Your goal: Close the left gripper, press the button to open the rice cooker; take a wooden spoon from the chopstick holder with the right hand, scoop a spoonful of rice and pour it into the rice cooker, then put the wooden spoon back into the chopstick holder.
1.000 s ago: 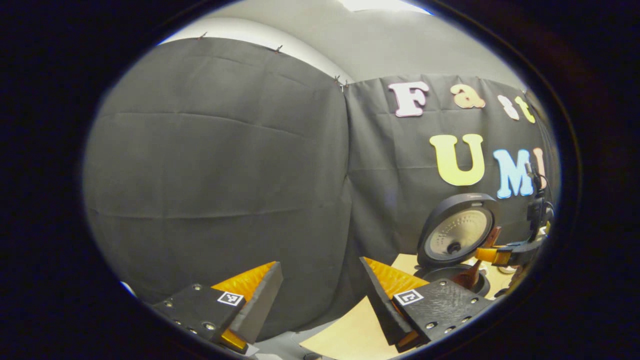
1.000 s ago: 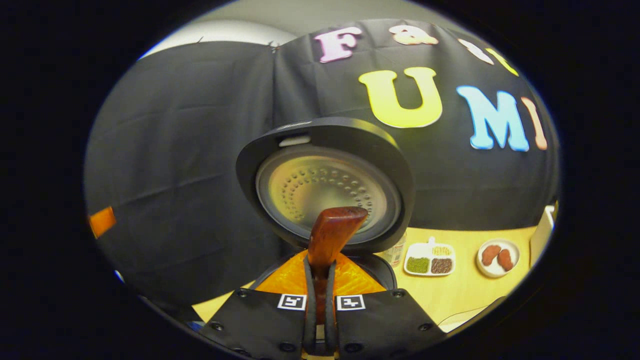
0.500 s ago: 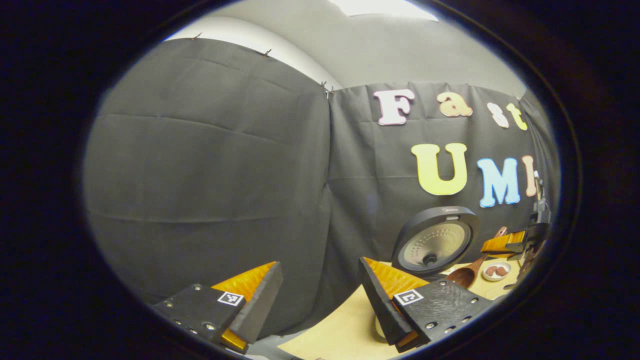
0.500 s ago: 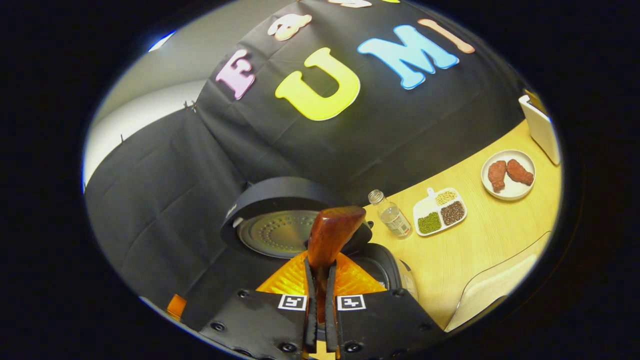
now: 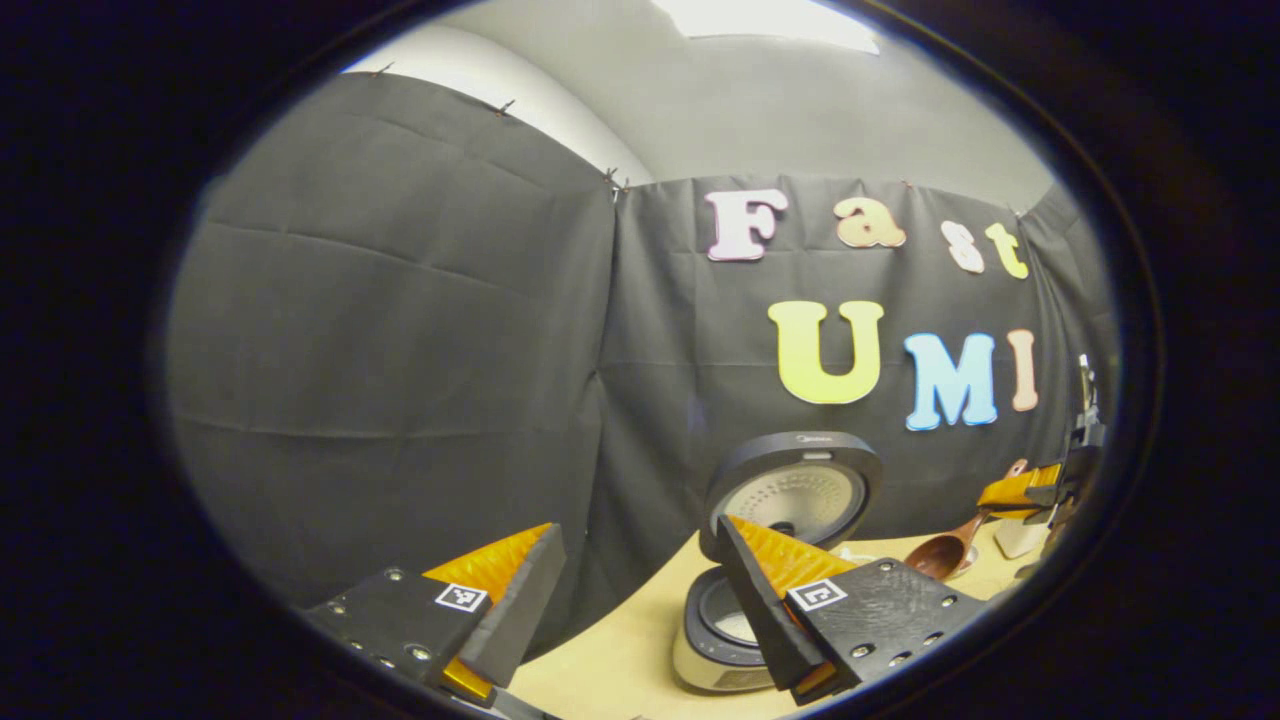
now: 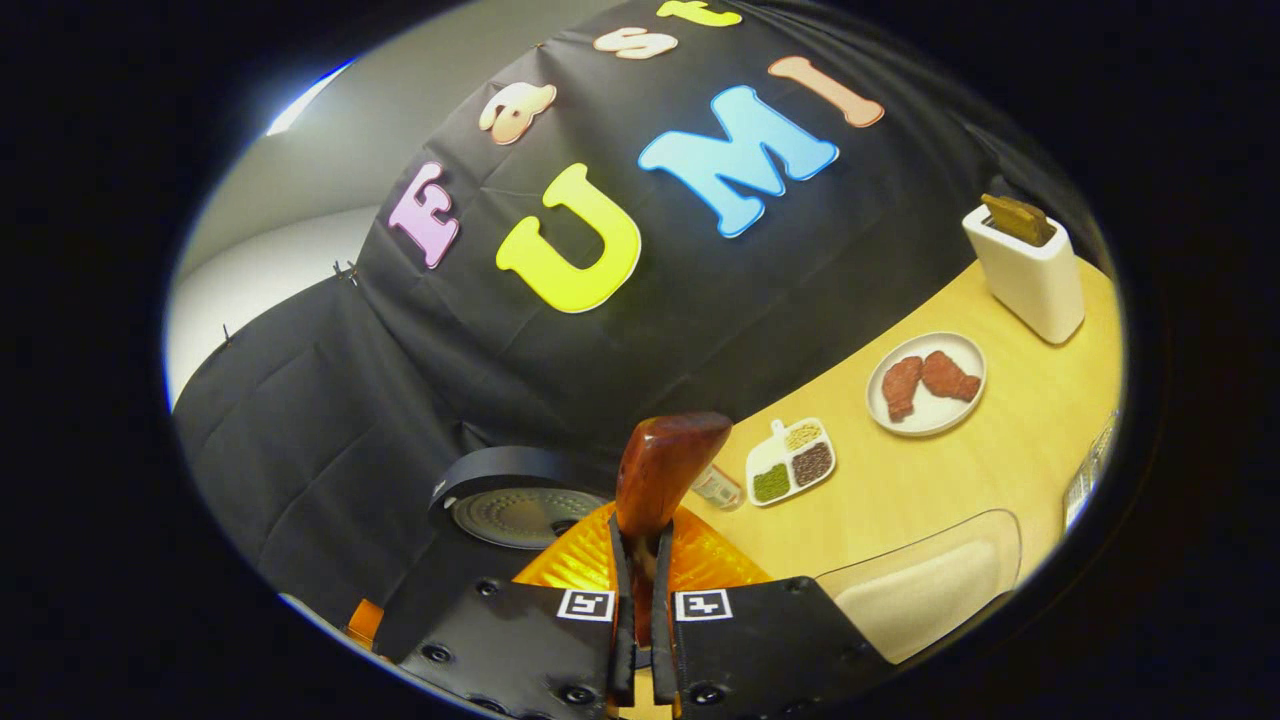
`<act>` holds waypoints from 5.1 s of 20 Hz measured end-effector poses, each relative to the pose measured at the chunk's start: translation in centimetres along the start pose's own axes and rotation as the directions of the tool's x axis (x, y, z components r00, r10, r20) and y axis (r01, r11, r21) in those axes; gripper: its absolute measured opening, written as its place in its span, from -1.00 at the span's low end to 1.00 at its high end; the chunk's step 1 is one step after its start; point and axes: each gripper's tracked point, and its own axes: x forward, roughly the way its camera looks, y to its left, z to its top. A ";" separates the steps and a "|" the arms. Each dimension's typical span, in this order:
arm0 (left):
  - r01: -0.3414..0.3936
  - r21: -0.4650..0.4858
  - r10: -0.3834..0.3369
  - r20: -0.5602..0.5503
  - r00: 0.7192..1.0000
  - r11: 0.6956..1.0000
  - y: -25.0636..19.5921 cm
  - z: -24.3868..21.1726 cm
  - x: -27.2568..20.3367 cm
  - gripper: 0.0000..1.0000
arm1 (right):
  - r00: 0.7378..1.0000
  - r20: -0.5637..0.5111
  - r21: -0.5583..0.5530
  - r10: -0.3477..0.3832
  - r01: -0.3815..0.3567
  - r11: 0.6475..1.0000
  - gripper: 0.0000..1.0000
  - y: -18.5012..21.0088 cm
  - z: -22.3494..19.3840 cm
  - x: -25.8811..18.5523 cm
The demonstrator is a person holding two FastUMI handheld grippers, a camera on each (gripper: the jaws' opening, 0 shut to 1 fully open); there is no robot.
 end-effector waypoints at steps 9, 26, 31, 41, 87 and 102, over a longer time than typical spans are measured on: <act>0.086 -0.008 -0.086 0.015 0.996 0.996 -6.9 1.3 -0.5 0.83 | 0.985 0.111 0.001 -0.135 0.136 0.991 -0.84 -8.7 6.5 -6.3; 0.214 0.017 -0.215 0.021 0.977 0.977 -14.4 2.7 -1.5 0.83 | 0.861 0.267 -0.075 -0.433 0.466 0.882 -0.84 -24.7 11.4 -16.4; 0.217 0.025 -0.217 0.016 0.976 0.976 -14.6 2.6 -2.4 0.85 | 0.822 0.281 -0.152 -0.495 0.548 0.823 -0.84 -27.6 10.3 -18.0; 0.192 0.050 -0.193 0.014 0.981 0.980 -13.5 2.9 -3.6 0.85 | 0.815 0.162 -0.228 -0.557 0.580 0.782 -0.76 -31.8 4.0 -16.6; 0.262 0.028 -0.255 -0.158 0.954 0.965 -16.2 -3.4 14.2 0.90 | 0.771 0.391 -0.451 -0.503 0.637 0.625 0.96 -23.2 8.6 -25.3; 0.268 0.031 -0.245 -0.319 0.916 0.963 -14.6 -14.2 6.1 0.90 | 0.827 0.340 -0.512 -0.448 0.562 0.649 0.96 -22.1 7.4 -24.4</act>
